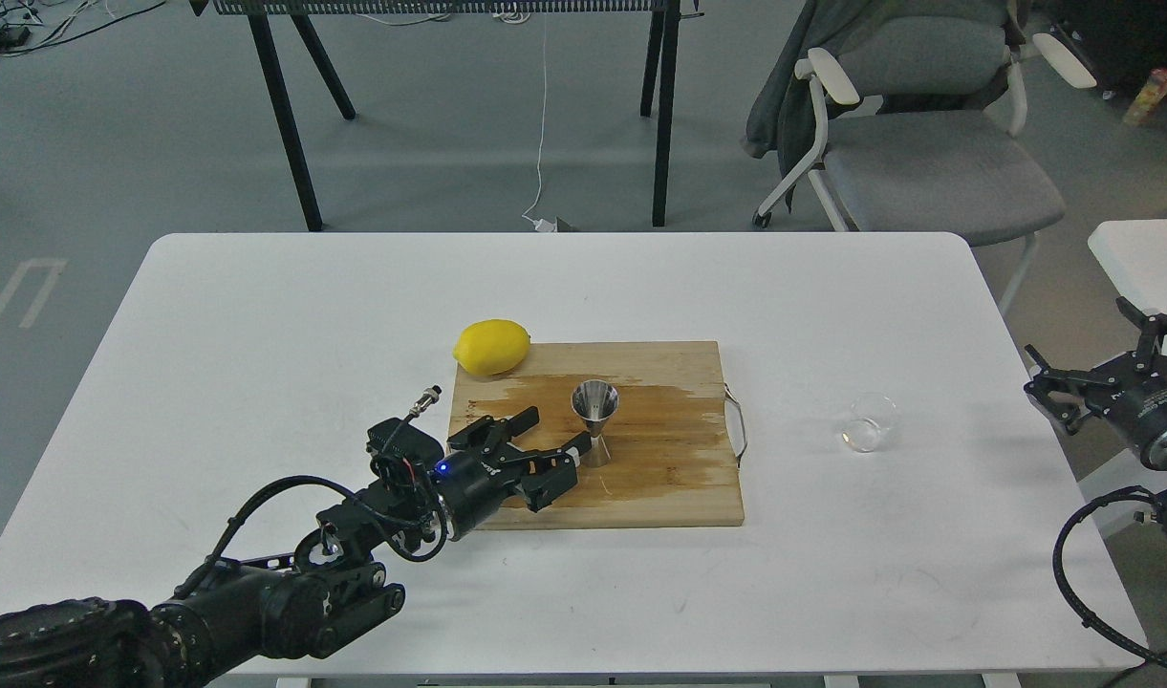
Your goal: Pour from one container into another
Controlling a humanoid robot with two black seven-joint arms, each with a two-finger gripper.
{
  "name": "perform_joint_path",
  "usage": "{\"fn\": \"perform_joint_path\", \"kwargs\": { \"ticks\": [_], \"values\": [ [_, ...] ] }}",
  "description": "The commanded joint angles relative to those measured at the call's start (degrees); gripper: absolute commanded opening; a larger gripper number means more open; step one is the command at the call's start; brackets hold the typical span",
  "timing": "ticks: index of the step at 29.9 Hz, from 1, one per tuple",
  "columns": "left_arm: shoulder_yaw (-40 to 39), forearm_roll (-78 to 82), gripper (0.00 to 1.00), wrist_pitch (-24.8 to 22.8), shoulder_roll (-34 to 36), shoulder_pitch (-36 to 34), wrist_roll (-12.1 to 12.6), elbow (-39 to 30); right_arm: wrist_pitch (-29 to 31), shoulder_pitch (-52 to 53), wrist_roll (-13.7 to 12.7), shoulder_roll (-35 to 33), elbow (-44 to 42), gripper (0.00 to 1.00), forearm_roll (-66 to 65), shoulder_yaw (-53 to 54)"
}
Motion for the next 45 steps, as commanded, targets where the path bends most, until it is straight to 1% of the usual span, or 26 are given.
{"fn": "perform_joint_path", "kwargs": {
  "ticks": [1, 4, 6, 9, 11, 13, 15, 17, 19, 22, 23, 27, 29, 31, 33, 35, 39, 41, 45],
  "values": [
    [-0.01, 0.01, 0.9, 0.0, 4.25, 1.74, 0.0, -5.62, 0.0, -0.26, -0.02, -0.06, 0.08, 1.0, 0.0, 0.09],
    [-0.71, -0.42, 0.89, 0.0, 10.83, 2.8, 0.0, -12.83, 0.0, -0.61, 0.06, -0.06, 0.08, 1.0, 0.0, 0.27],
    [-2.03, -2.52, 0.89, 0.0, 16.63, 2.8, 0.0, -18.1, 0.0, -0.7, -0.03, -0.06, 0.08, 1.0, 0.08, 0.27],
    [-4.83, -10.51, 0.89, 0.0, 26.81, 2.01, 0.0, -25.22, 0.0, -0.79, -0.03, -0.23, 0.08, 1.0, 0.09, 0.27],
    [-8.08, -15.17, 0.89, 0.0, 33.67, 0.96, 0.0, -28.04, 0.0, -0.79, -0.64, -0.23, 0.25, 1.0, 0.17, 0.27],
    [-13.34, -18.08, 0.9, -0.92, 38.34, 0.69, 0.0, -28.93, 0.0, -0.7, -0.82, -0.23, 0.34, 1.0, 0.17, 0.35],
    [-19.4, -19.14, 0.9, -9.85, 40.2, 0.69, 0.0, -28.93, 0.0, -0.61, -1.43, -0.32, 0.6, 1.0, 0.26, 0.44],
    [-26.78, -20.89, 0.91, -21.61, 41.17, 1.04, 0.0, -28.93, 0.0, -0.08, -2.31, -0.58, 0.69, 1.0, 0.26, 0.35],
    [-33.99, -25.27, 0.91, -35.57, 41.53, 1.39, 0.0, -28.32, 0.0, 0.18, -2.57, -0.58, 0.87, 1.0, 0.26, 0.09],
    [-38.67, -34.06, 0.92, -54.31, 41.79, 1.13, 0.0, -24.82, 0.0, 0.36, -2.92, -0.93, 2.01, 1.0, 0.26, -0.35],
    [-38.68, -37.22, 0.92, -56.0, 42.23, 0.78, 0.0, -22.8, 0.0, 0.36, -3.45, -1.63, 3.06, 1.0, 0.26, -0.44],
    [-39.91, -51.71, 0.92, -56.0, 41.35, 0.87, 0.0, -14.98, 0.0, -0.34, -8.63, -4.71, 8.33, 0.99, 0.79, -0.7],
    [-39.91, -60.23, 0.92, -56.0, 40.91, 1.13, 0.0, -12.51, 0.0, -0.78, -9.51, -4.98, 10.0, 0.98, 1.49, -0.52],
    [-39.83, -70.86, 0.93, -56.0, 40.74, 1.48, 0.0, -9.7, 0.0, -1.92, -9.87, -6.46, 12.19, 0.98, 4.63, -0.52],
    [-39.12, -80.27, 0.93, -56.0, 40.65, 1.57, 0.0, -6.97, 0.0, -4.37, -10.04, -8.4, 15.96, 0.98, 10.69, -0.61],
    [-39.12, -86.19, 0.93, -56.0, 40.65, 1.66, 0.0, -6.26, 0.0, -7.36, -10.13, -10.42, 20.19, 0.98, 18.07, -0.44],
    [-39.21, -88.67, 0.93, -56.0, 39.51, 1.75, 0.0, -5.38, 0.0, -13.51, -9.96, -11.57, 27.22, 0.98, 32.13, 0.53],
    [-39.3, -88.76, 0.93, -56.0, 38.11, 2.45, 0.0, -4.94, 0.0, -16.07, -9.34, -11.57, 28.55, 0.98, 36.54, 0.53],
    [-39.39, -88.76, 0.93, -56.0, 37.57, 3.68, 0.0, -4.85, 0.0, -20.99, -7.41, -11.13, 31.88, 0.98, 39.63, 0.44]
  ]
}}
